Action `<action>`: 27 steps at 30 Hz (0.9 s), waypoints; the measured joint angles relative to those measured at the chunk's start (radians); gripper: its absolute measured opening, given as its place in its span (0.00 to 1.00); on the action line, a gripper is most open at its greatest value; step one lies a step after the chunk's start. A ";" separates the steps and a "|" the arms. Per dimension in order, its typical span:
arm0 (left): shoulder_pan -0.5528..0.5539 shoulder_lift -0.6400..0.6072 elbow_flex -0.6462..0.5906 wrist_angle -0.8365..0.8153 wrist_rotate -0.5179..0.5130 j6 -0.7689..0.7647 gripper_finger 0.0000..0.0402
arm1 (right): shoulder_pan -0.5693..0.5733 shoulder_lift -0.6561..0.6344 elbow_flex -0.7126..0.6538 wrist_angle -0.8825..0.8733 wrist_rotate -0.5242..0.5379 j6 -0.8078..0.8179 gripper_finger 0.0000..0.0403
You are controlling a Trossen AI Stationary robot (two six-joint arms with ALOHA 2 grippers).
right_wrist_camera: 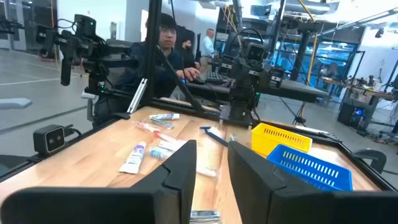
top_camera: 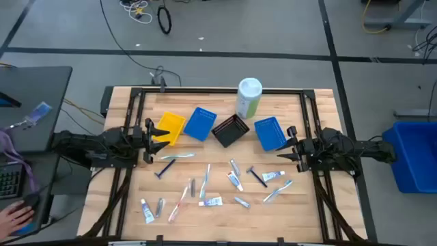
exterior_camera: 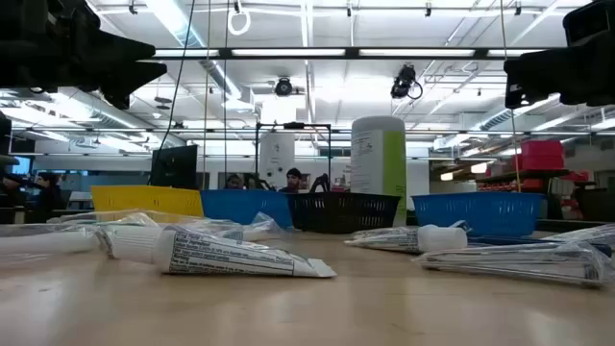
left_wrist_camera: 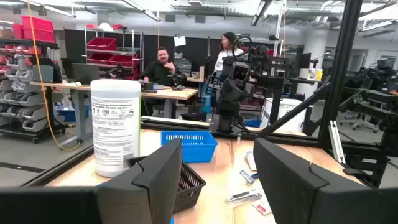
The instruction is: Pick & Place Travel size toiletries
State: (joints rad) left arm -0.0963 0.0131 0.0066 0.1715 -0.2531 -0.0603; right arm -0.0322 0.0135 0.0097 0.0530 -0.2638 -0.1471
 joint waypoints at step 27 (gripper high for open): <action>0.000 0.000 0.000 0.000 0.000 0.000 0.52 | 0.000 0.000 0.000 0.000 0.000 0.000 0.25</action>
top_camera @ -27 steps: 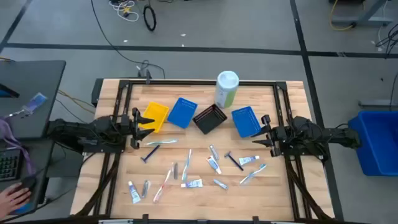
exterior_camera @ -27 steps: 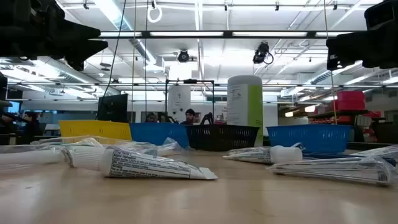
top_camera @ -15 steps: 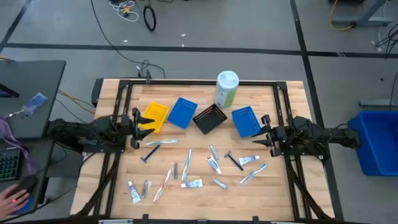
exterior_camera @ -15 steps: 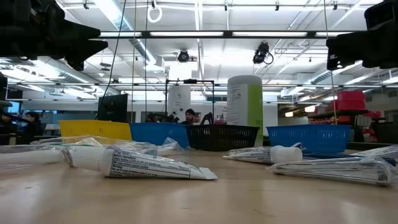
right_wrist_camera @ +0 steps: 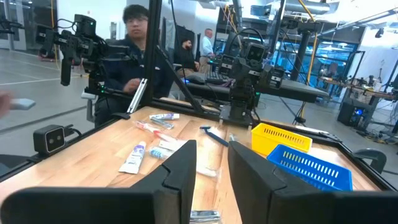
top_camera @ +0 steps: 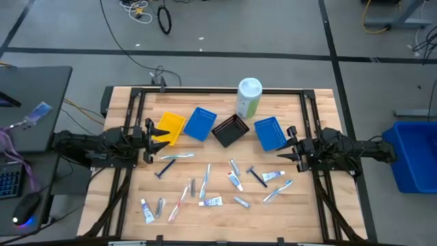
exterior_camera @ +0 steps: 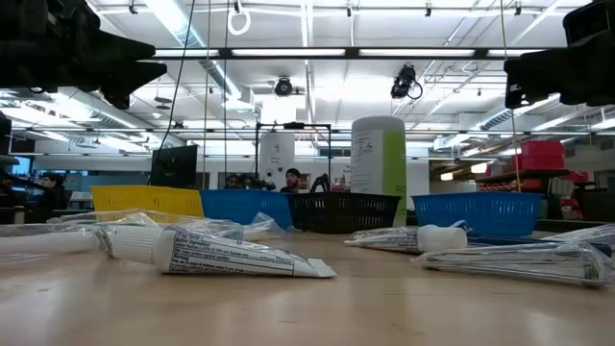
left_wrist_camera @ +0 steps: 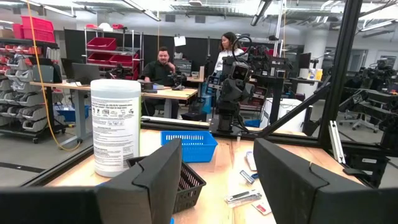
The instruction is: Pick & Place Travel size toiletries
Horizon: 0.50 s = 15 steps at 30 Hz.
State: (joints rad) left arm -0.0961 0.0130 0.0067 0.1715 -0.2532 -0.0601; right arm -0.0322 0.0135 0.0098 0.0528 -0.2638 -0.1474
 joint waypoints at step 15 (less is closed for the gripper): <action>0.000 0.000 0.000 0.000 0.000 0.000 0.52 | 0.000 0.000 0.000 0.000 0.000 0.000 0.25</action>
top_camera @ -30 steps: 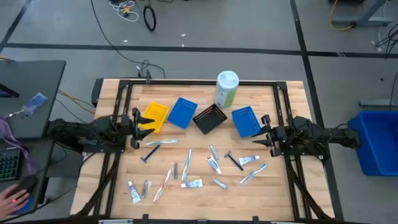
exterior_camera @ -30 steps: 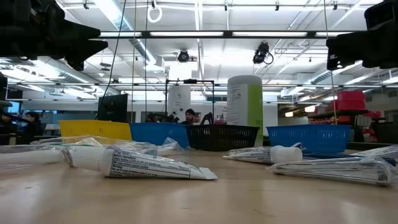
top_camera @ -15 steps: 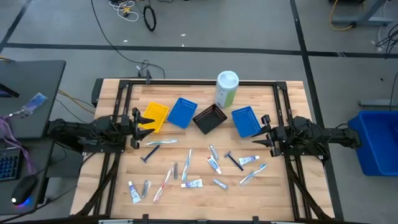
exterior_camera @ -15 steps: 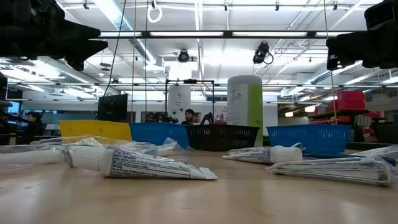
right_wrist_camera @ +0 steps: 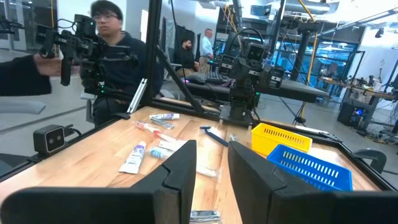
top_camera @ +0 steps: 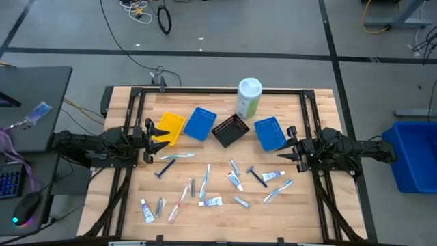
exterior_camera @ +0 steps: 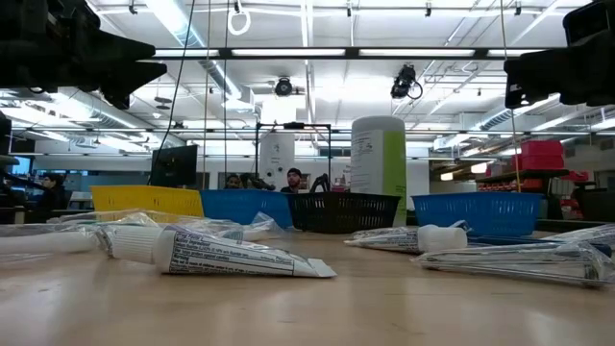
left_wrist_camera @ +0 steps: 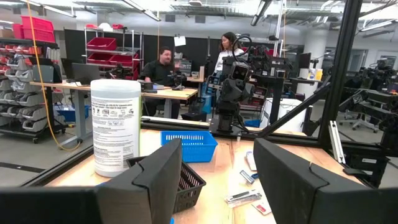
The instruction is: Pick & Place Travel size toiletries
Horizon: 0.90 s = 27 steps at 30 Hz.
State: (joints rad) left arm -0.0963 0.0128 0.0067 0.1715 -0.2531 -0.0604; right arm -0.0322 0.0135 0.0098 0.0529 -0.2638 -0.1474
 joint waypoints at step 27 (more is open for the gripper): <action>0.000 0.000 0.000 0.061 -0.020 -0.239 0.52 | 0.000 0.000 0.000 0.292 0.126 0.133 0.25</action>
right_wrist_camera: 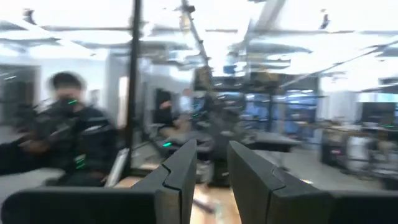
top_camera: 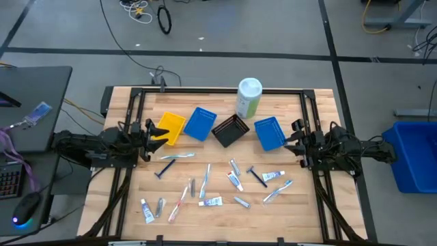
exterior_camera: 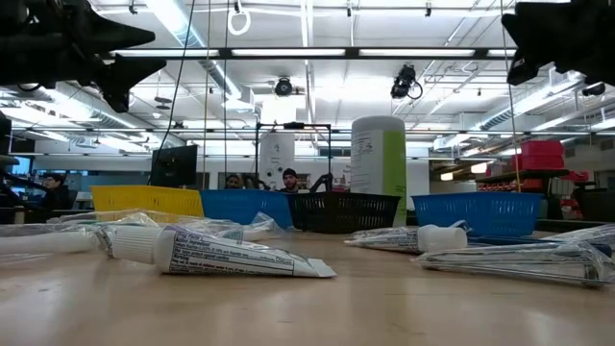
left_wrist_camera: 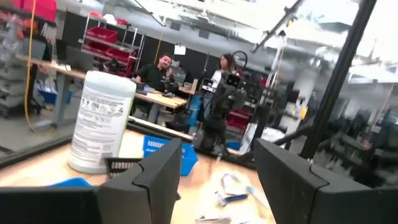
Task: Pick & Place Travel size toiletries
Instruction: Put the blue razor into the yellow basket
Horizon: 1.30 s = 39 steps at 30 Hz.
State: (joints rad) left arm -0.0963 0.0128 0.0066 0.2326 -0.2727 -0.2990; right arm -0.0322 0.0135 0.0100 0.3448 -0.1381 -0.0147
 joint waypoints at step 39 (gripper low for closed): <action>-0.023 0.744 0.375 -0.019 -0.010 0.069 0.52 | 0.001 0.971 0.277 0.253 0.117 0.232 0.47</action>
State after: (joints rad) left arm -0.1197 0.7571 0.3816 0.2136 -0.2832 -0.2301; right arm -0.0315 0.9847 0.2867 0.5973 -0.0209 0.2170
